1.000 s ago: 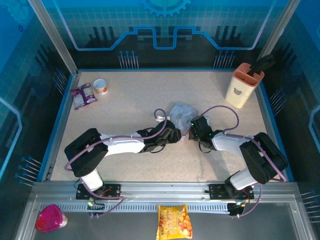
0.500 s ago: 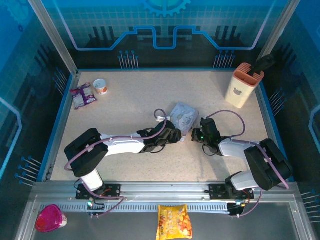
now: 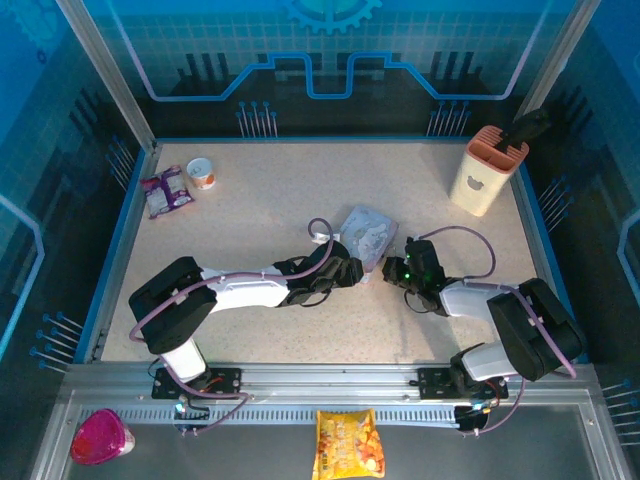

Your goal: Unlock the padlock with the key

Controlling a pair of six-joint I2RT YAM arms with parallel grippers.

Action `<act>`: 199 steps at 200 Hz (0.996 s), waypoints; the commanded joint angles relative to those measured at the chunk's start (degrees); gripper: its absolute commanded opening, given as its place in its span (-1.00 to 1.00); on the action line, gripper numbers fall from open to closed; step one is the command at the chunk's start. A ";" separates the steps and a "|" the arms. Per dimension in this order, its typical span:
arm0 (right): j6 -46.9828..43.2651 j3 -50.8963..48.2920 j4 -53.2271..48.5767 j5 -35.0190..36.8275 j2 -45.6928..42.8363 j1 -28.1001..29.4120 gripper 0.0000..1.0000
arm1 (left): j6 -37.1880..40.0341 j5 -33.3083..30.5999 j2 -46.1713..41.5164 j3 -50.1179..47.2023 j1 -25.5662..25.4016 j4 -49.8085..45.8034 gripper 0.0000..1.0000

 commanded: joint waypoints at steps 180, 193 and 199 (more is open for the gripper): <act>-6.34 5.72 -32.76 0.73 -18.57 -0.10 -1.00 | 16.11 5.10 -7.49 -5.87 9.14 -10.85 -0.06; -7.37 6.08 -35.92 -0.06 -19.64 0.47 -1.00 | 18.51 4.04 -10.53 -6.42 9.66 -11.16 -0.02; -7.79 6.12 -37.09 -0.43 -20.15 0.90 -1.00 | 19.57 3.52 -11.88 -6.82 9.85 -11.36 0.00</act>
